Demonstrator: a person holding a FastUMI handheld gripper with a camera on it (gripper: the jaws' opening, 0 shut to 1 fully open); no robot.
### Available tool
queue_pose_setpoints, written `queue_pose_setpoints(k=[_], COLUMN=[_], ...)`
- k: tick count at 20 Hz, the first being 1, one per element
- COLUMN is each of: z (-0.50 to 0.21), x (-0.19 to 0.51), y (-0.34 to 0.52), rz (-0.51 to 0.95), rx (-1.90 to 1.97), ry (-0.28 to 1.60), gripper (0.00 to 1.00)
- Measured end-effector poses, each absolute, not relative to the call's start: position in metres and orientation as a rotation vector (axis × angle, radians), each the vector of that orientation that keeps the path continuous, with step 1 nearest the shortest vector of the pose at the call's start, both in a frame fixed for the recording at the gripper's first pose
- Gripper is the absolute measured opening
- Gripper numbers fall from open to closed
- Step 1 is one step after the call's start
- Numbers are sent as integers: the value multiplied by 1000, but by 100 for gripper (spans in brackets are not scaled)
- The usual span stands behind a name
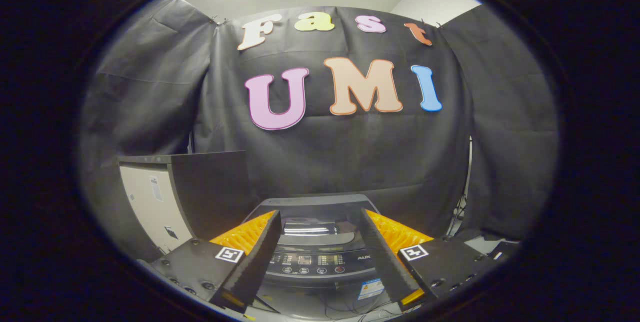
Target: Put the clothes into the washing machine and then close the washing machine lid.
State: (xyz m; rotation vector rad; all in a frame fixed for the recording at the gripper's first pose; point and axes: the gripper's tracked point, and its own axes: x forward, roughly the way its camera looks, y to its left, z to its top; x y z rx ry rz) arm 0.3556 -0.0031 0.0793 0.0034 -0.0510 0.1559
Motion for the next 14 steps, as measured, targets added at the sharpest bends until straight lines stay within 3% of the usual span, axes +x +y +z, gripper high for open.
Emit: queue_pose_setpoints(k=[14], z=[61], x=[357], y=[29], rz=[199], rx=[-12], ry=[-41], gripper=[97])
